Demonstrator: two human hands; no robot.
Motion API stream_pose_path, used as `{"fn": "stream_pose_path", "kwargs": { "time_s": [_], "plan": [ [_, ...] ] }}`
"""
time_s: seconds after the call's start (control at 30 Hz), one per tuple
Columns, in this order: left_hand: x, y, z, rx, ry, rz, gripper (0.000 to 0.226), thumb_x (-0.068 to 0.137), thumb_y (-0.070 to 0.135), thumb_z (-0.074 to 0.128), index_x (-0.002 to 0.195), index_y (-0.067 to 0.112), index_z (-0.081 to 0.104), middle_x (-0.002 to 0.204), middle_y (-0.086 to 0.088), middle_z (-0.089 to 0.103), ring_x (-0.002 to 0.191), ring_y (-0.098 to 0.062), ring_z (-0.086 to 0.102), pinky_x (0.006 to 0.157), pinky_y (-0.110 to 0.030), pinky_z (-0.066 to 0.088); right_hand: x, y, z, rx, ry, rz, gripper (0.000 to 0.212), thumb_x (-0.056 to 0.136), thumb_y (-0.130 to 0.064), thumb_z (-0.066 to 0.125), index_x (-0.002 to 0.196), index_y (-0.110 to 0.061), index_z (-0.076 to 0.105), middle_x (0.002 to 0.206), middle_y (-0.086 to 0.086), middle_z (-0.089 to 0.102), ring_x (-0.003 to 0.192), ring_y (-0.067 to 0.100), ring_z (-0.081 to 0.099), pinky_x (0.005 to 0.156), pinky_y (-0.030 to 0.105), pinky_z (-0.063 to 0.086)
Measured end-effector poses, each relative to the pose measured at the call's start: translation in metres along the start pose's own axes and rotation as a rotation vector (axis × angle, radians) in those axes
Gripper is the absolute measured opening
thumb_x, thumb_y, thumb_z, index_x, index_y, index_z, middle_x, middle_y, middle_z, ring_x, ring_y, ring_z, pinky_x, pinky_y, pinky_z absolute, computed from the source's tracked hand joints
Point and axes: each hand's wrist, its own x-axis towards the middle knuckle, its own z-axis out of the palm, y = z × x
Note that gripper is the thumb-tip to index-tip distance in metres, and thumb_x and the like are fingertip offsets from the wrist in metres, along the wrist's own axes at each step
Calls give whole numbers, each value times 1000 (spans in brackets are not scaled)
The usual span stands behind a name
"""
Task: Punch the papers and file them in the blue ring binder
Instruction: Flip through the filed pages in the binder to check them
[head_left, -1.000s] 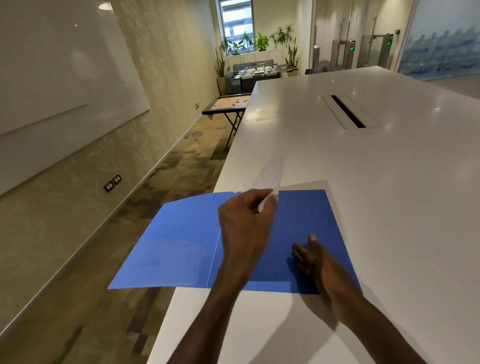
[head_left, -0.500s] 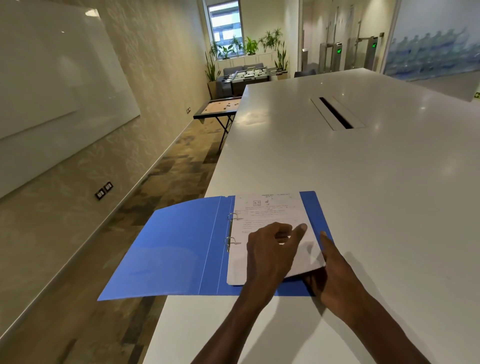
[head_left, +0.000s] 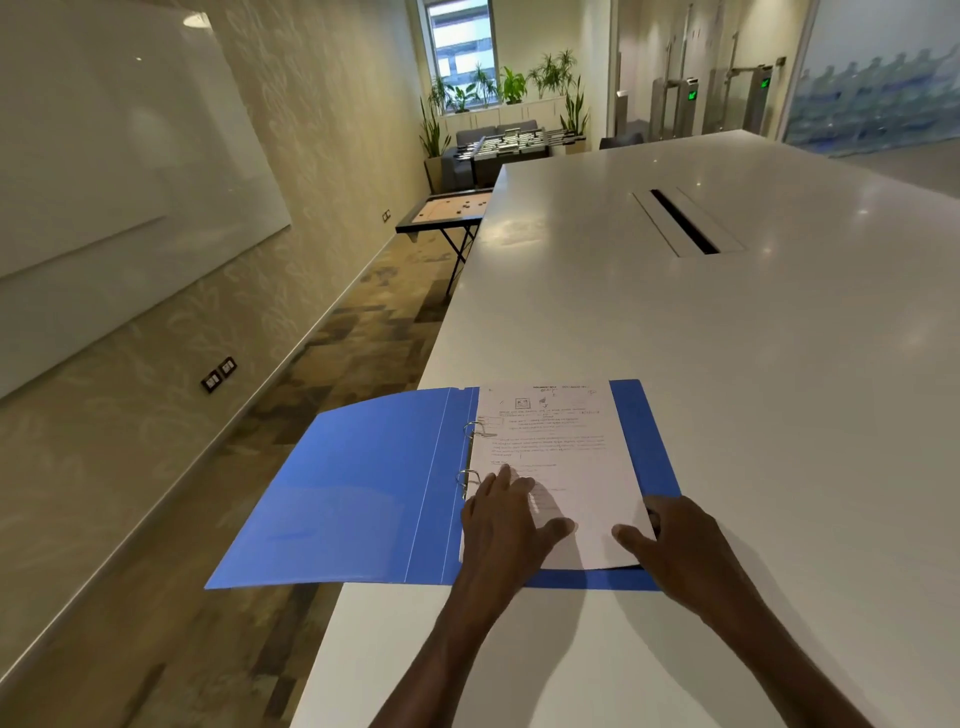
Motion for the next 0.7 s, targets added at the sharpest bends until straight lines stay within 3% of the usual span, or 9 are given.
{"fn": "stream_pose_path", "kwargs": {
  "time_s": [0.07, 0.17, 0.23, 0.33, 0.4, 0.47, 0.53, 0.7],
  "plan": [
    [1, -3, 0, -4, 6, 11, 74, 81, 63, 63, 143, 26, 45, 160, -1, 28, 146, -21, 25, 117, -46, 24, 0, 4, 5, -84, -1, -7, 20, 86, -34, 65, 88, -19, 53, 89, 2, 57, 72, 10, 50, 52, 13, 27],
    [0, -5, -1, -23, -11, 21, 76, 81, 62, 64, 144, 27, 42, 161, -2, 23, 149, -21, 19, 118, -45, 17, -1, 2, 5, -131, 0, 16, 31, 86, -33, 67, 108, -12, 59, 98, 2, 56, 79, 10, 49, 63, 16, 33],
    [-1, -9, -2, -62, -12, 44, 75, 79, 60, 67, 142, 25, 46, 158, -2, 31, 145, -20, 27, 116, -42, 24, 0, 1, 5, -149, -11, 27, 37, 86, -34, 67, 113, -10, 59, 104, 4, 57, 81, 10, 48, 69, 18, 35],
    [-3, -19, -14, -303, 91, 14, 56, 80, 49, 73, 126, 20, 61, 132, 4, 59, 113, -7, 56, 92, -22, 46, -2, -2, 2, -179, -22, 32, 41, 88, -35, 66, 118, -10, 56, 114, 6, 55, 85, 9, 45, 73, 18, 35],
    [-6, -29, -29, -488, 223, -43, 33, 82, 37, 75, 109, 18, 71, 110, 7, 70, 86, 5, 61, 74, -11, 48, -3, -1, 2, -178, -22, 28, 39, 88, -35, 65, 116, -11, 55, 115, 6, 54, 85, 9, 45, 73, 18, 35],
    [-8, -44, -45, -608, 338, -137, 12, 85, 29, 73, 94, 21, 75, 94, 8, 74, 77, 7, 63, 73, -13, 52, -3, -1, 2, -185, -18, 25, 38, 88, -35, 65, 115, -12, 53, 114, 6, 53, 86, 12, 48, 73, 19, 37],
    [-9, -64, -58, -694, 437, -256, 12, 87, 27, 71, 95, 20, 75, 93, 5, 74, 83, -3, 66, 81, -26, 56, -4, -1, 2, -195, -23, 21, 43, 89, -36, 64, 122, -12, 50, 114, 6, 51, 95, 16, 54, 76, 20, 39],
    [-16, -112, -76, -781, 707, -504, 34, 86, 22, 73, 118, 10, 66, 118, -8, 68, 110, -24, 63, 91, -31, 46, -7, -4, 3, -198, -12, 6, 48, 91, -34, 62, 130, -11, 48, 120, 8, 49, 107, 20, 56, 84, 23, 42]
  ]
}}
